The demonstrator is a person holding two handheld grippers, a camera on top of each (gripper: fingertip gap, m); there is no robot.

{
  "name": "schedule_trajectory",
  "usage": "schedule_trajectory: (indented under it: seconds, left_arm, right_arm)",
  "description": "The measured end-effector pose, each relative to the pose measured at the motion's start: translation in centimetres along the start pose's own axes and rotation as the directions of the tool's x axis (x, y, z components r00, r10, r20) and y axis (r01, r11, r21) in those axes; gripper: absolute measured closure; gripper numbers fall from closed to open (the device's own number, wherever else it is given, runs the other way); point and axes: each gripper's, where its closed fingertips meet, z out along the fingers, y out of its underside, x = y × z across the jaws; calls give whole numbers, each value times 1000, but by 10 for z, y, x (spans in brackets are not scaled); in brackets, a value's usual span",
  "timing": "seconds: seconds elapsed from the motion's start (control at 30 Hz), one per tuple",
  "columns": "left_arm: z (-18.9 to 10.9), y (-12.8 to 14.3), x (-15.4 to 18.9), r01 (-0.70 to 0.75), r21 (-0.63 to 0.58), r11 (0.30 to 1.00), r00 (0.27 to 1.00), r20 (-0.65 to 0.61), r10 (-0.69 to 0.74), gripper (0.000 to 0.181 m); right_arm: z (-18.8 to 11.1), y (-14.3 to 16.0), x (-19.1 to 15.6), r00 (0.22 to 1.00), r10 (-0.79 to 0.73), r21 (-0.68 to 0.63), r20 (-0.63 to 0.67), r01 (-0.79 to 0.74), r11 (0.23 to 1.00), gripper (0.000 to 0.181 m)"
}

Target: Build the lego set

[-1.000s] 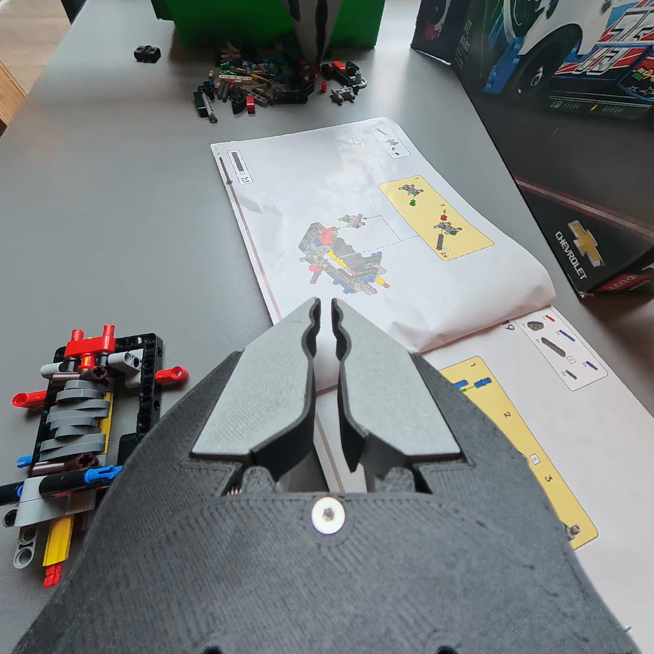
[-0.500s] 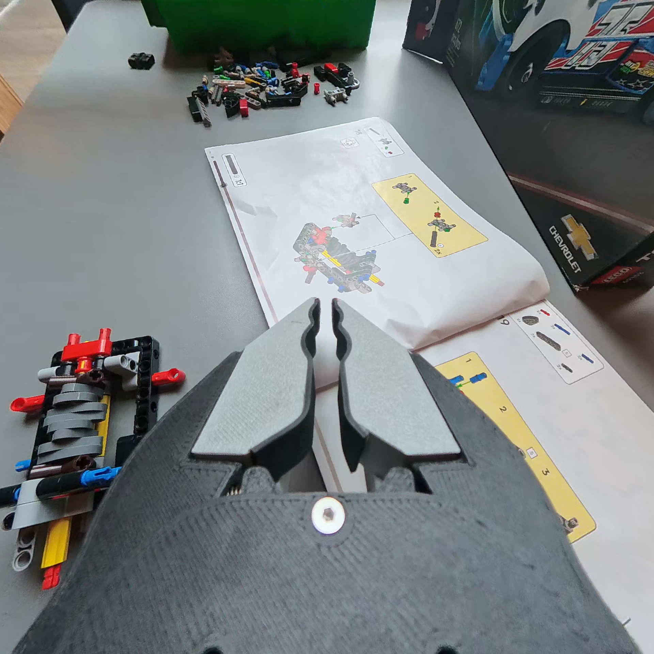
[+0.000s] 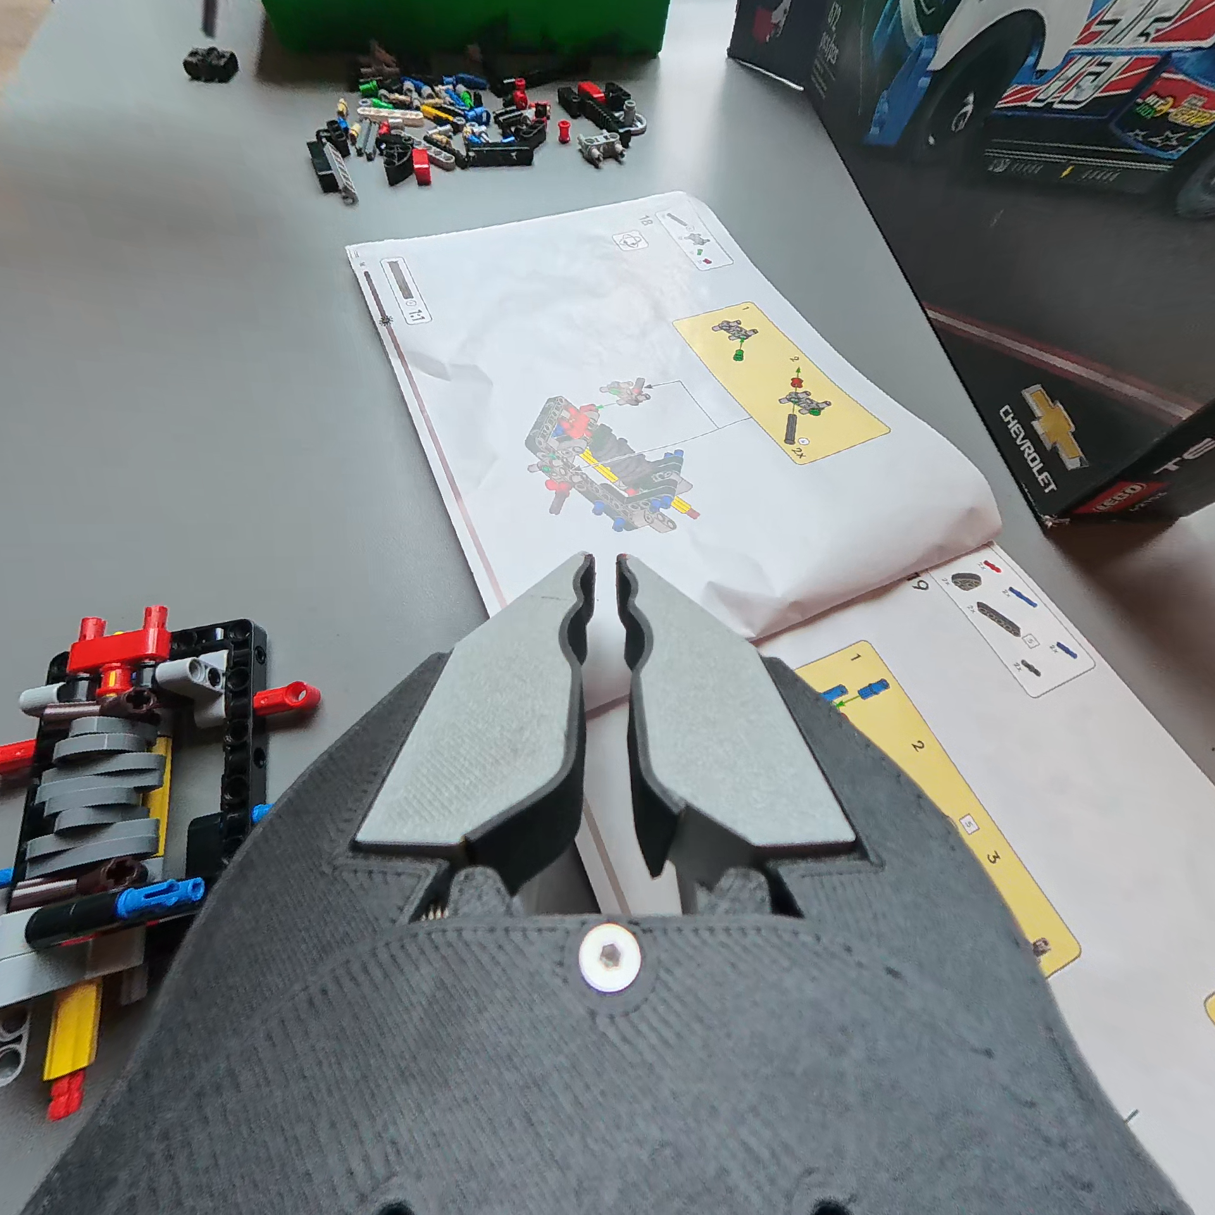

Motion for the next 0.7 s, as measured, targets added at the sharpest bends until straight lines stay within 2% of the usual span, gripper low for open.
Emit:
schedule_trajectory:
  seconds: [0.07, 0.13, 0.2, 0.27, 0.37, 0.5, 0.63, 0.7]
  left_arm:
    - [3, -3, 16, 141, 158, 977, 984, -130, -121, 180]
    - [1, -11, 32, 318, 276, 907, 920, -322, -224, 180]
    - [-5, -19, 47, 474, 328, 817, 815, -516, -265, 180]
    - [-6, -22, 55, 564, 332, 756, 740, -609, -285, 181]
    - [9, -14, 58, 569, 318, 758, 753, -573, -324, 181]
    - [10, -22, 63, 642, 311, 701, 681, -651, -335, 180]
    - [20, -18, 64, 682, 271, 680, 637, -677, -369, 180]
    - [22, -20, 64, 663, 293, 689, 664, -656, -359, 180]
  right_arm:
    - [0, 0, 0, 1000, -6, -2, -5, 6, 1000, 178]
    - [1, 1, 0, 1000, -11, -5, -7, 11, 1000, 178]
    - [1, 1, -1, 1000, -17, -9, -11, 17, 1000, 178]
    - [1, 1, -1, 1000, -25, -14, -15, 24, 1000, 178]
    - [1, 3, 0, 999, -39, -23, -29, 39, 999, 179]
    - [2, 4, 0, 998, -47, -30, -33, 46, 999, 179]
    - [2, 4, -1, 998, -56, -32, -32, 55, 998, 179]
    - [2, 4, -2, 998, -59, -32, -28, 58, 998, 178]
